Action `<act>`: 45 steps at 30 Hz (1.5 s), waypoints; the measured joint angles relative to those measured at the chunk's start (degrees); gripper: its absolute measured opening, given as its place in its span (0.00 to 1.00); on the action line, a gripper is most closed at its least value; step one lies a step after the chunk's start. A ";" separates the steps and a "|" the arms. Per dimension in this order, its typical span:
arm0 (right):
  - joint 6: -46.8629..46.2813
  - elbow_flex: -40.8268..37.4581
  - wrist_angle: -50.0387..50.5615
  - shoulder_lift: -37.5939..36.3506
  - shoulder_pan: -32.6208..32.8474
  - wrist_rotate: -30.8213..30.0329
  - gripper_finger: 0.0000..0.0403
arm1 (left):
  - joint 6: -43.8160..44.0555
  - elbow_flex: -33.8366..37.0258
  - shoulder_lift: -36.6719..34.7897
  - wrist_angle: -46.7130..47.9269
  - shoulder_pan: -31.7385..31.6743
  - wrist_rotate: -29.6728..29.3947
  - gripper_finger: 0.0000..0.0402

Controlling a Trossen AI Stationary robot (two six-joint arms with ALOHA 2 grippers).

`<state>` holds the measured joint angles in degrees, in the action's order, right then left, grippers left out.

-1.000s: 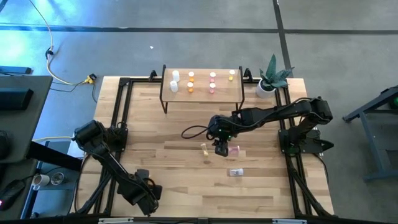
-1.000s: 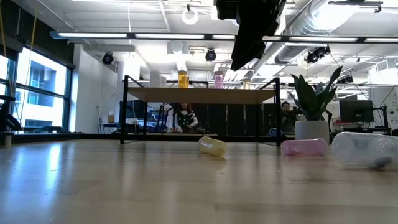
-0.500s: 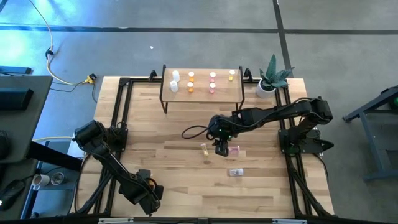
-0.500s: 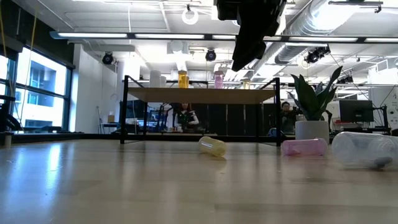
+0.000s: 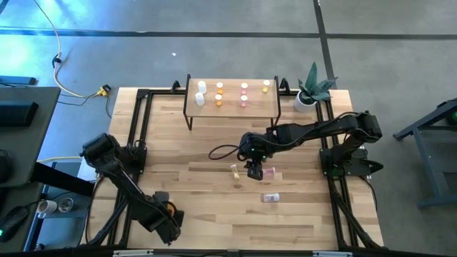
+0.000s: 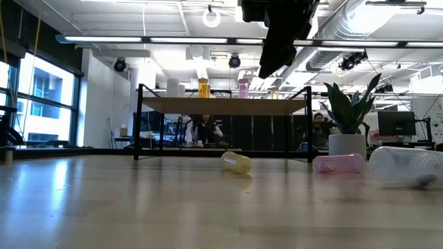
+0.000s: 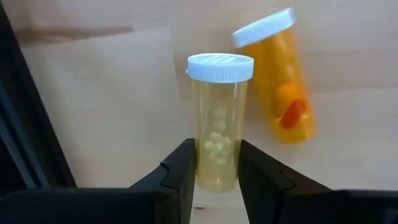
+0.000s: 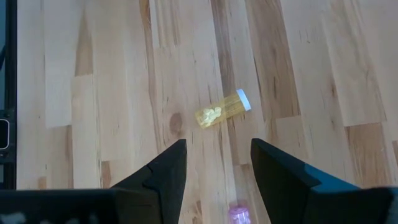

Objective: Pick and place medicine bottles onto shelf by color
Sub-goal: Put the bottom yellow pill bottle aligned with the other yellow pill bottle on the shelf

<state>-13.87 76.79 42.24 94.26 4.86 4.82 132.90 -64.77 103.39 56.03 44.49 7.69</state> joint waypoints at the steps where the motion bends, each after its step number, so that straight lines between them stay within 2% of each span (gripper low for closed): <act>1: 0.00 0.00 0.01 0.00 0.00 0.00 0.42 | 0.01 0.00 -0.73 0.61 -0.01 -0.27 0.23; 8: -0.64 0.00 -0.47 -0.82 0.00 -0.02 0.42 | -0.84 -0.07 -7.59 6.12 -0.01 -6.08 0.23; 11: -1.63 0.00 -1.00 -1.68 -0.01 -0.03 0.42 | -1.79 -0.11 -11.07 7.94 0.02 -10.97 0.23; 15: -3.33 0.00 -3.48 -3.40 -0.01 -0.04 0.42 | -5.59 -0.13 -16.25 9.93 -0.78 -21.01 0.23; 22: -6.77 0.00 -10.47 -5.82 -0.02 -0.24 0.42 | -20.61 -0.15 -24.91 10.77 -5.40 -37.95 0.23; 26: -8.66 0.00 -14.58 -6.70 0.00 -0.26 0.42 | -31.79 -0.20 -29.15 10.41 -9.06 -44.28 0.23; 36: -11.85 0.00 -28.65 -7.86 -0.32 -1.18 0.42 | -58.98 -0.20 -36.48 8.92 -18.35 -47.07 0.23; 45: -11.38 0.00 -42.46 -7.85 -2.40 -3.74 0.42 | -85.59 -0.21 -40.60 -2.98 -25.67 -46.34 0.23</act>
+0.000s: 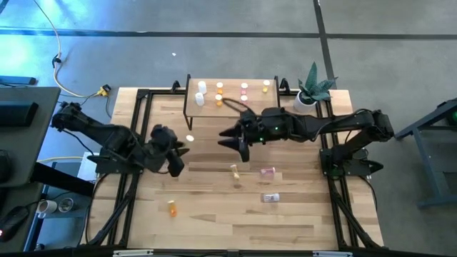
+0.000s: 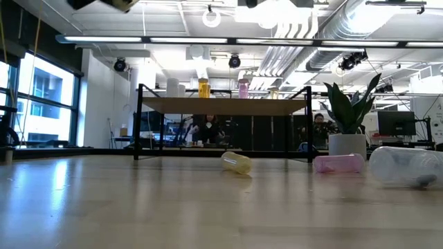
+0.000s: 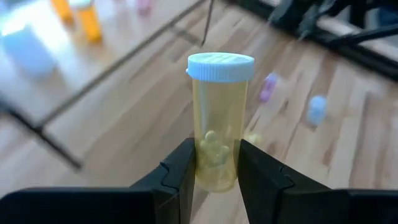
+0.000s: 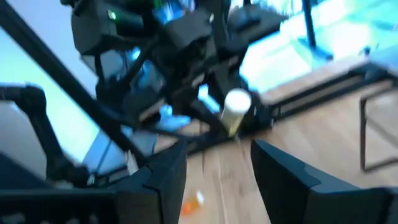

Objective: Pick and place medicine bottles onto shelf by color
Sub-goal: Put the bottom yellow pill bottle aligned with the other yellow pill bottle on the shelf

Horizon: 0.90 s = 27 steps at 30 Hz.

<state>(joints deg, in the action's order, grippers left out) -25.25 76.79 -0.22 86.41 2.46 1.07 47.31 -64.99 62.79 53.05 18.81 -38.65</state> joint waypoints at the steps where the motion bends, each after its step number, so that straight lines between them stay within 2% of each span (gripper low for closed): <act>1: 0.47 0.00 -1.32 0.00 -0.43 -0.33 0.42 | -2.88 -0.02 -0.36 -1.86 -0.89 0.50 0.23; 7: 4.47 0.00 -8.98 0.00 -3.13 -1.11 0.42 | -19.09 0.02 -1.68 -12.17 -6.34 6.86 0.23; 13: 11.48 0.00 -14.77 -0.41 -5.92 -1.10 0.42 | -29.67 0.02 -1.70 -22.44 -11.69 13.36 0.23; 23: 20.14 0.00 -14.56 -4.07 -11.25 -0.68 0.43 | -37.46 0.00 0.49 -32.54 -19.93 17.39 0.23; 27: 21.27 0.00 -13.95 -6.19 -15.29 6.07 0.47 | -37.70 0.00 1.88 -35.85 -22.64 18.84 0.23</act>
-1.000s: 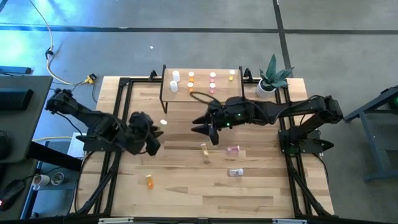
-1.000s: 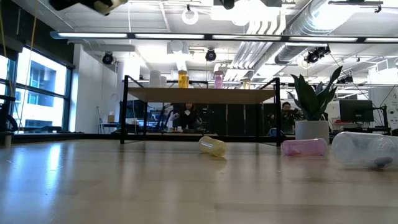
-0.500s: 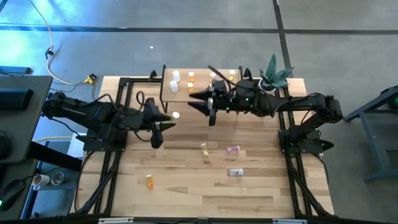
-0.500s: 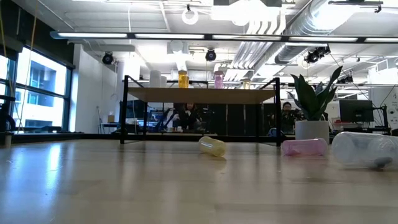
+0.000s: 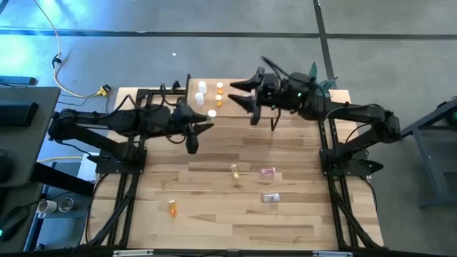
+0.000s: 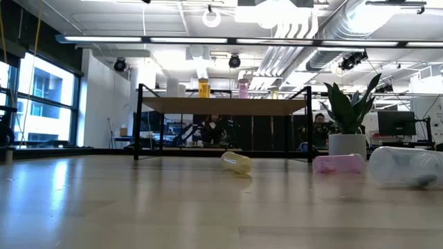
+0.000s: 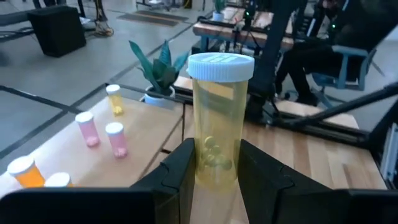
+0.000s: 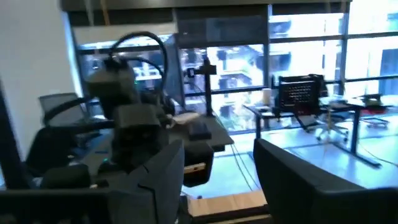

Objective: Pick and place medicine bottles onto shelf by color
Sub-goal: Put the bottom yellow pill bottle aligned with the other yellow pill bottle on the shelf

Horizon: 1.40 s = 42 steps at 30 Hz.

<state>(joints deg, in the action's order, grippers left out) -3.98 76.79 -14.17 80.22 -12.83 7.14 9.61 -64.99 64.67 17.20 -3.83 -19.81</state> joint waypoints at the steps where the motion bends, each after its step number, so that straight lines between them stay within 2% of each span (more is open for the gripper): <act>1: -0.11 0.01 -0.24 -0.34 -1.19 1.94 0.49 | -0.38 0.00 0.52 -1.01 -0.56 0.39 0.23; 6: -1.01 0.00 0.03 -1.57 -6.67 10.55 0.56 | -2.31 0.00 3.17 -5.52 -3.03 1.84 0.23; 12: -5.26 0.01 0.16 -0.27 -10.59 23.14 0.56 | -3.67 0.00 7.39 -10.30 -4.94 1.86 0.23; 15: -6.47 0.02 2.04 0.60 -11.25 26.12 0.56 | -3.87 0.00 9.45 -11.45 -5.75 1.84 0.23; 25: -1.05 0.00 18.18 0.72 -11.81 26.30 0.55 | -3.80 0.02 15.64 -11.25 -6.41 3.06 0.23; 30: 0.17 0.02 24.44 0.79 -10.63 24.35 0.55 | -2.78 0.02 16.68 -10.37 -6.39 4.28 0.23; 34: 1.22 0.00 28.55 0.84 -8.68 21.76 0.55 | -2.76 0.02 16.84 -9.37 -6.41 5.39 0.23; 42: 1.45 0.02 30.11 0.86 -3.69 14.99 0.55 | -2.73 0.02 16.85 -9.30 -6.31 8.54 0.23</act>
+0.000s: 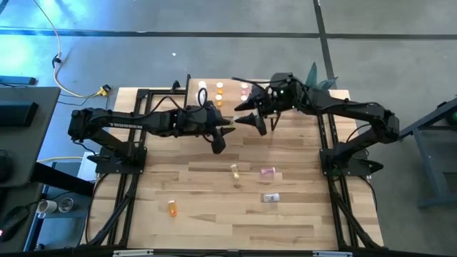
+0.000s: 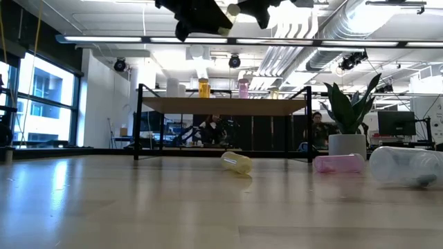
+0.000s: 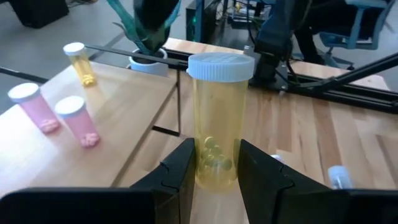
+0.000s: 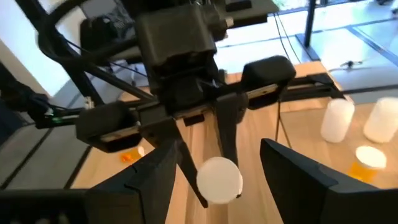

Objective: Pick and place medicine bottles onto shelf by color
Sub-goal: Put the bottom yellow pill bottle aligned with the other yellow pill bottle on the shelf

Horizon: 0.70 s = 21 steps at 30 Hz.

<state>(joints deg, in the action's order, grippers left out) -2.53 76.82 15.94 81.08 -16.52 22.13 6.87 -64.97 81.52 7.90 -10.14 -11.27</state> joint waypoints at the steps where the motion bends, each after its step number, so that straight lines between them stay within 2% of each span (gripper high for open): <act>1: -0.13 -0.01 0.46 0.00 0.45 -0.96 0.55 | -0.02 0.00 0.00 -0.04 0.03 0.45 0.23; 10: -2.96 -0.01 2.54 0.00 3.39 -5.54 0.55 | -0.02 0.00 0.00 -1.53 0.03 3.15 0.23; 16: -3.37 -0.01 3.18 0.00 3.97 -5.68 0.55 | 0.00 0.00 0.00 -2.21 0.03 3.44 0.23; 21: -4.51 -0.02 3.30 0.00 3.95 -5.68 0.49 | 0.00 0.00 0.00 -2.21 0.03 3.52 0.23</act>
<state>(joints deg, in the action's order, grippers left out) -7.05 76.80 19.24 81.08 -12.58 16.45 6.87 -64.97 81.52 5.69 -10.11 -7.75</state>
